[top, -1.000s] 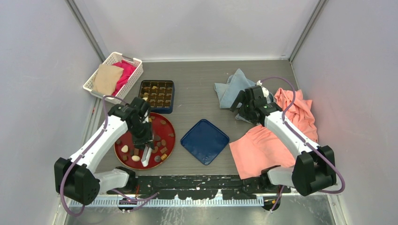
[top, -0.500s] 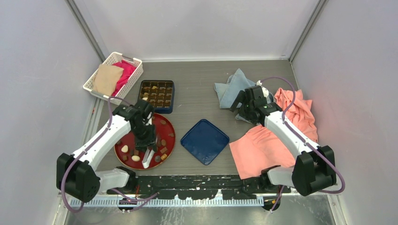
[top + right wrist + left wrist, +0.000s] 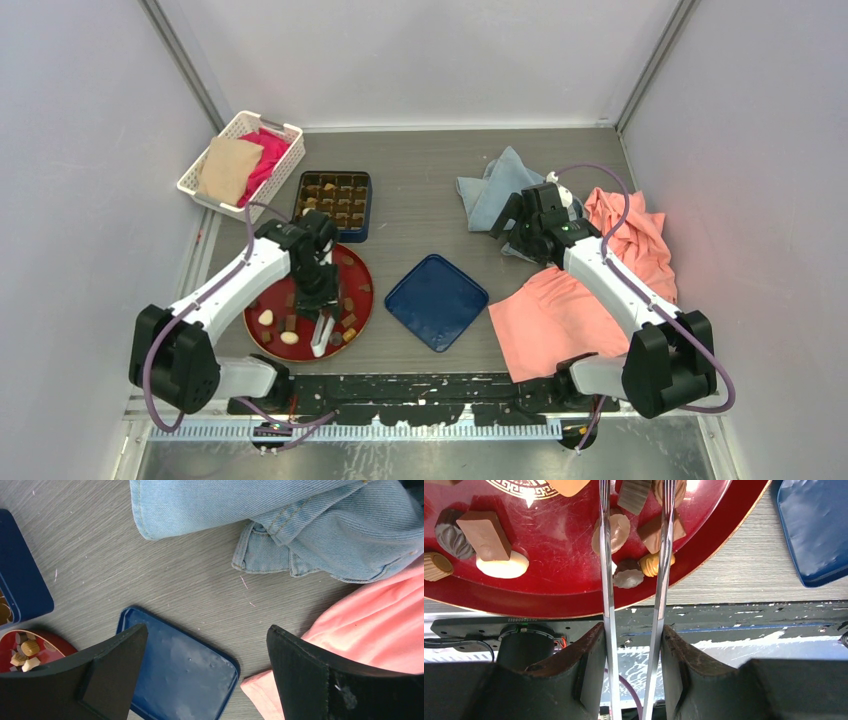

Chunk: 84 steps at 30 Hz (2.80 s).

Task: Pack the chocolate
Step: Pick up the fake chocolate from the plate, then place the fake chocolate in the packing box.

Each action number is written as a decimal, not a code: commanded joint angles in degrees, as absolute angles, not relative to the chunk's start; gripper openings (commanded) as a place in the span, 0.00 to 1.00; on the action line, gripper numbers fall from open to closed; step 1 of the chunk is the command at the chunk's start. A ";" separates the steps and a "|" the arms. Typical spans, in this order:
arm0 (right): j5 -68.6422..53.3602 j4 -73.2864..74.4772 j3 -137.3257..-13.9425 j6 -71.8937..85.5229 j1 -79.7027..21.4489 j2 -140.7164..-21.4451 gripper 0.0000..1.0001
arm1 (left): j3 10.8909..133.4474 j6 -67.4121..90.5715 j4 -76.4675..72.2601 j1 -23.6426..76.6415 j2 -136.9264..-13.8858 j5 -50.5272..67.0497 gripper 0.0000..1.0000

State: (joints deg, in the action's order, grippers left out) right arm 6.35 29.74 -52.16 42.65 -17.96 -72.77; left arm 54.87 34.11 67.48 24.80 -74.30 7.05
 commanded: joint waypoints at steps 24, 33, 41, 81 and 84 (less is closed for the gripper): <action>6.81 28.54 -53.22 42.36 -18.24 -71.05 0.94 | 75.68 26.07 67.70 17.99 -79.39 9.90 0.00; 7.85 29.61 -52.56 42.27 -18.26 -69.69 0.94 | 92.44 21.45 64.54 9.64 -91.57 6.92 0.00; 8.59 30.04 -53.34 41.93 -18.25 -69.82 0.94 | 100.55 20.70 62.28 5.35 -102.61 7.85 0.00; 9.14 30.23 -53.37 42.28 -18.28 -70.97 0.95 | 100.90 17.67 61.60 3.08 -110.13 11.40 0.28; 9.15 30.23 -53.20 42.28 -18.26 -70.85 0.95 | 101.07 17.67 61.61 3.14 -109.81 11.34 0.31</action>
State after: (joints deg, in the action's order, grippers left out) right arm 7.88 31.31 -52.16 42.39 -17.96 -71.66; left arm 99.96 18.79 62.81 3.36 -111.53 10.35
